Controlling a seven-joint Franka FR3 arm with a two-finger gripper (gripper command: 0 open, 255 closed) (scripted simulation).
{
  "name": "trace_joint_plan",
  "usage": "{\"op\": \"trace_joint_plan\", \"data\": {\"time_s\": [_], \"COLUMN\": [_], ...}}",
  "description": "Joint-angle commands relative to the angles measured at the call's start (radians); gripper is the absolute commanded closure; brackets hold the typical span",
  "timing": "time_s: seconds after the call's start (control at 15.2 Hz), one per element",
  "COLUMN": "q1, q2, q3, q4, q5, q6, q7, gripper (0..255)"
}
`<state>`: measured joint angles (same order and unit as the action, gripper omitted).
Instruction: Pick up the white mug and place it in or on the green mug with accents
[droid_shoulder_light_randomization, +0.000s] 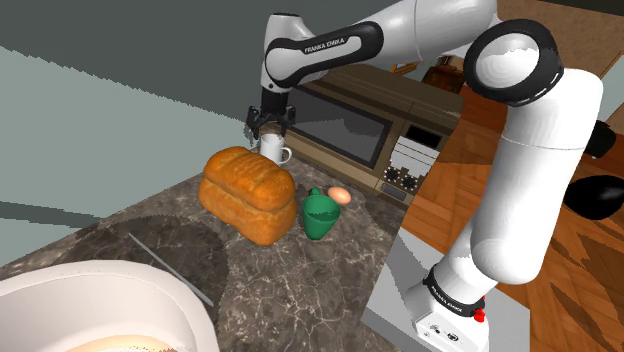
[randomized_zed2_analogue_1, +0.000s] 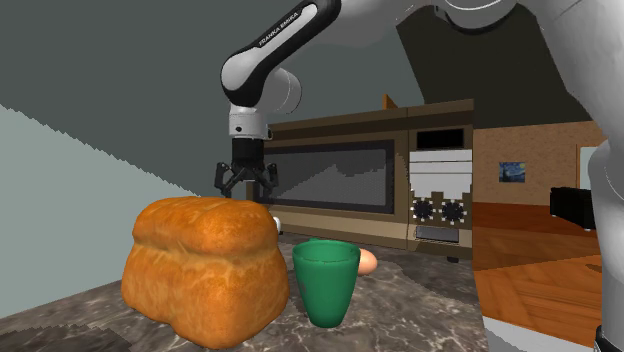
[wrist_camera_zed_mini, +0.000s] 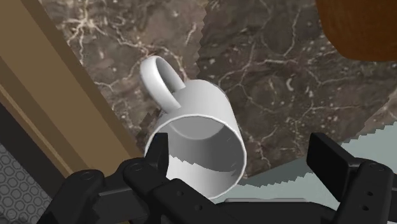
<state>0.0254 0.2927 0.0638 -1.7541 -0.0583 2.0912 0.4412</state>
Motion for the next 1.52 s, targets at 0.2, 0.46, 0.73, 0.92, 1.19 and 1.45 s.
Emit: {"op": "trace_joint_plan", "data": {"time_s": [0.2, 0.46, 0.73, 0.92, 1.19, 1.45], "q1": [0.007, 0.007, 0.006, 0.006, 0.006, 0.006], "q2": [0.09, 0.114, 0.123, 0.123, 0.123, 0.123], "q3": [-0.006, -0.007, -0.008, -0.008, -0.008, -0.008], "q4": [0.09, 0.07, 0.063, 0.063, 0.063, 0.063], "q5": [-0.013, -0.016, -0.017, -0.017, -0.017, -0.017], "q6": [0.011, 0.055, 0.072, 0.072, 0.072, 0.072], "q7": [0.023, 0.024, 0.025, 0.025, 0.025, 0.025], "gripper": [0, 0, 0, 0, 255, 255]}}
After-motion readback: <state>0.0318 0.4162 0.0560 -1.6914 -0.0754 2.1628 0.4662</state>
